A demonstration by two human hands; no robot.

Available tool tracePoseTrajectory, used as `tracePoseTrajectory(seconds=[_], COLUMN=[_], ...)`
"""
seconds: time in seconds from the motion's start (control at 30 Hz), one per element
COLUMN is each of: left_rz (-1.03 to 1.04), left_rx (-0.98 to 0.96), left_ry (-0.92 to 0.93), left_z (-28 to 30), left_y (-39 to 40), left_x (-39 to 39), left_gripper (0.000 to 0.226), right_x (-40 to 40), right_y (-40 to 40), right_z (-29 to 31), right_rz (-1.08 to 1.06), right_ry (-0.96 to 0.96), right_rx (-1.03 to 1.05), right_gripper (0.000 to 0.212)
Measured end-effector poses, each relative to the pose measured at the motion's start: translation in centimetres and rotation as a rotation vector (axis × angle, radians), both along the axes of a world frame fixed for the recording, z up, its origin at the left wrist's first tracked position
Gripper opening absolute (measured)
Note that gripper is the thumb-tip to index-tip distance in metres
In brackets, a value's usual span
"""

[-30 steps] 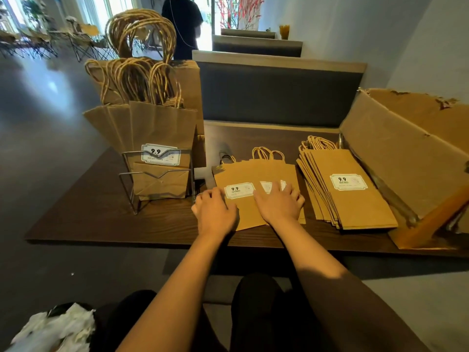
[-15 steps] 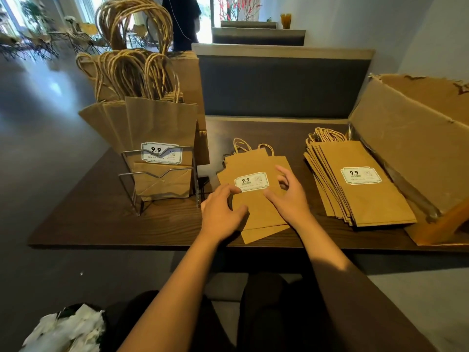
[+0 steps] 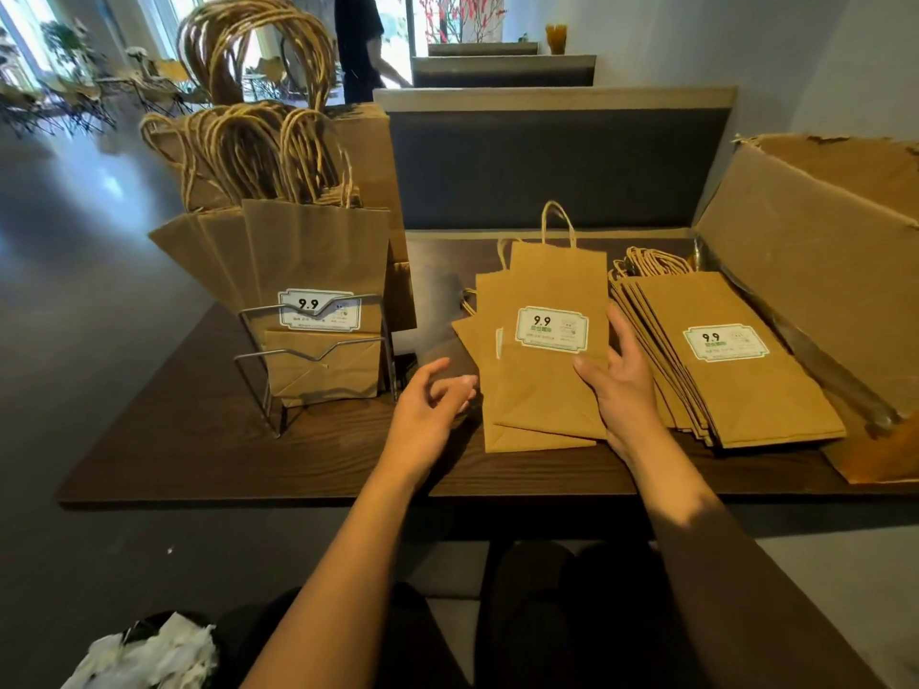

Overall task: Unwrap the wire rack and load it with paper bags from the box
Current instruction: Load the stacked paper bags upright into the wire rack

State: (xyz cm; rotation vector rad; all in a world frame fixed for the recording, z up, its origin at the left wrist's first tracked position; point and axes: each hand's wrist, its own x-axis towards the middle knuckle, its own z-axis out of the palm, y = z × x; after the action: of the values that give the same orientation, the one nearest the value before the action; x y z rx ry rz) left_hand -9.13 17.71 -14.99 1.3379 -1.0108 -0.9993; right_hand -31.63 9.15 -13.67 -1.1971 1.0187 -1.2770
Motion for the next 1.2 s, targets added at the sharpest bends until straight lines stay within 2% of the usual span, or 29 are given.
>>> tracePoseTrajectory(seconds=[0.13,0.27,0.33,0.4,0.43,0.5,0.57,0.6,0.7,0.77,0.87,1.1,1.2], left_rz=[-0.064,0.029,0.081,0.096,0.095,0.102,0.117,0.121,0.125,0.122,0.116,0.117,0.118], left_rx=[0.006,-0.039,-0.072,-0.096,-0.099,-0.110,-0.118,-0.116,-0.109,-0.102,-0.099,-0.098,-0.104], left_ry=[-0.065,-0.086,-0.137,-0.186,-0.201,-0.213,-0.214,-0.215,-0.231,-0.236,-0.242,-0.242,-0.236], left_z=[0.1,-0.6,-0.7,-0.5,-0.5,-0.4,-0.4,-0.5,-0.4,-0.4,-0.2,-0.1,-0.1], left_y=[0.2,0.1,0.3,0.4,0.5,0.7,0.7,0.7,0.7,0.7,0.8,0.9,1.0], left_x=[-0.1,0.3,0.2,0.0,-0.2,-0.3,-0.3,-0.4,-0.4,-0.4,-0.5,-0.5,-0.4], left_gripper=[0.042,0.047,0.047,0.049,0.049,0.050,0.051,0.051,0.051,0.050,0.049,0.048,0.047], right_x=[2.6,5.1,5.5,5.0,4.4,3.1,2.4,2.3,2.5,2.3,1.8,1.3,0.9], right_y=[1.0,1.9,1.6,0.8,0.0,-1.2,-1.8,-2.1,-2.9,-3.4,-4.0,-3.1,-2.8], right_z=[1.1,1.7,1.8,1.9,1.7,1.1,0.9,1.0,1.3,1.5,1.1,0.3,0.3], right_rz=[0.057,0.262,0.273,0.097,-0.052,-0.205,-0.147,-0.111,-0.078,-0.073,-0.073,-0.183,-0.239], right_ry=[0.186,0.423,0.510,0.557,0.678,1.093,1.401,1.452,1.392,1.323,1.244,1.089,0.919], right_rx=[-0.078,-0.189,-0.183,-0.111,-0.096,-0.047,0.048,0.077,0.129,0.166,0.198,0.046,-0.018], right_gripper=[0.096,0.103,0.091,0.066,0.061,0.072,0.094,0.102,0.115,0.114,0.100,0.060,0.040])
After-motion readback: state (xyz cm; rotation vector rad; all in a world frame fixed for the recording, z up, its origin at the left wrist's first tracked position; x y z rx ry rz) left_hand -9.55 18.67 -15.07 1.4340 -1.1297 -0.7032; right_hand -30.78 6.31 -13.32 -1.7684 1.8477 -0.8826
